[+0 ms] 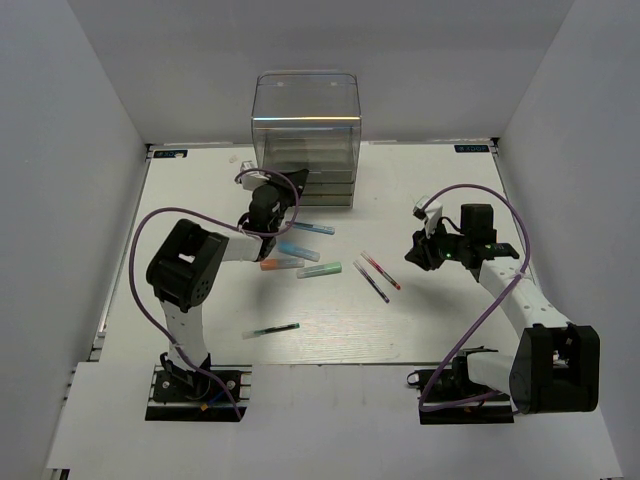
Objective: Sort the stationery into containers
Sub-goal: Open the storage box at the center of the board.
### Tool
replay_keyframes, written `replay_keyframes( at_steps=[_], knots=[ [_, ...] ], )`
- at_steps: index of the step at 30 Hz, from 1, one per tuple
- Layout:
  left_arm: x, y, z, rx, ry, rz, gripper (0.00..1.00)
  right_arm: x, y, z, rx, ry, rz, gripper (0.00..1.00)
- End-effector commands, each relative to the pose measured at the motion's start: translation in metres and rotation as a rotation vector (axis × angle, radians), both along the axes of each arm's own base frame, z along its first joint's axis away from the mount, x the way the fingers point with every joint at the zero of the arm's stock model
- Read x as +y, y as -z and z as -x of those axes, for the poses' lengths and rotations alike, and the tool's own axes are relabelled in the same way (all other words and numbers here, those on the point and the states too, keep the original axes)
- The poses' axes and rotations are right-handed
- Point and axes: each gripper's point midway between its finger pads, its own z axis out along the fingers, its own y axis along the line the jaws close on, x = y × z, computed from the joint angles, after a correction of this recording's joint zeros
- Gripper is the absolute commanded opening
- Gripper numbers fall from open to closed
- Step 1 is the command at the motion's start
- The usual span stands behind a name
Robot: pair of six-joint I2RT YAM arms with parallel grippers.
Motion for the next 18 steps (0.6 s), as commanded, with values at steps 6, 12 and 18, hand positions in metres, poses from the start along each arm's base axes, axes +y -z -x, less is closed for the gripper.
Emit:
replay_keyframes(
  at_steps=[6, 12, 18],
  knots=[
    [0.007, -0.051, 0.011, -0.14, -0.018, 0.038, 0.02, 0.002, -0.005, -0.001, -0.049, -0.02, -0.006, 0.35],
    [-0.001, -0.069, 0.022, -0.178, 0.016, 0.026, 0.0, 0.005, -0.007, 0.003, -0.047, -0.034, -0.014, 0.35],
    [-0.006, -0.088, 0.035, -0.212, 0.035, 0.046, 0.0, 0.006, -0.009, 0.003, -0.055, -0.039, -0.019, 0.35]
  ],
)
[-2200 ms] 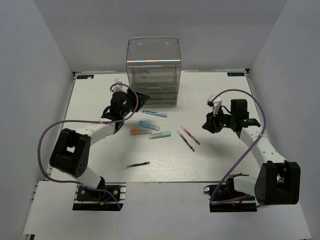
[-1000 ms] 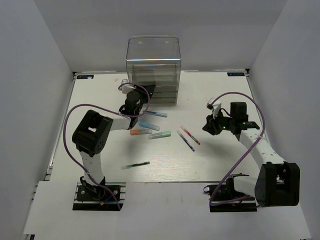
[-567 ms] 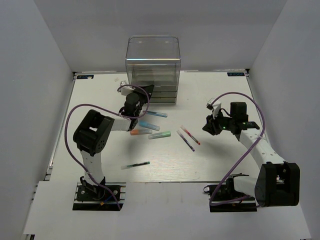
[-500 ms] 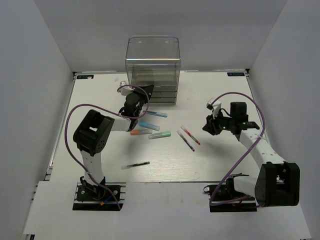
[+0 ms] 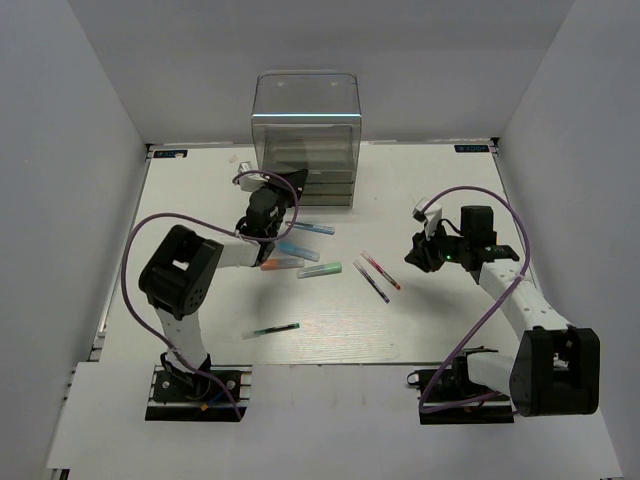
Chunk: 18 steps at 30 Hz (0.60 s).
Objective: Sort the stationery into containers
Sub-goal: Open the storage box at the center of the board.
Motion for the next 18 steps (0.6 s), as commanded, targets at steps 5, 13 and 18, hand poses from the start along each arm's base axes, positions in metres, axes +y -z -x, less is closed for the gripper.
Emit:
replay_keyframes(
  at_steps=[5, 13, 18],
  knots=[
    [-0.008, -0.077, 0.029, -0.174, 0.041, 0.051, 0.0, 0.007, -0.013, 0.001, -0.052, -0.032, -0.022, 0.35],
    [-0.009, -0.083, 0.043, -0.179, 0.048, 0.036, 0.0, 0.008, -0.015, 0.002, -0.057, -0.038, -0.026, 0.35],
    [-0.01, -0.081, 0.055, -0.169, 0.056, 0.033, 0.0, 0.008, -0.017, 0.001, -0.065, -0.04, -0.026, 0.35]
  ],
)
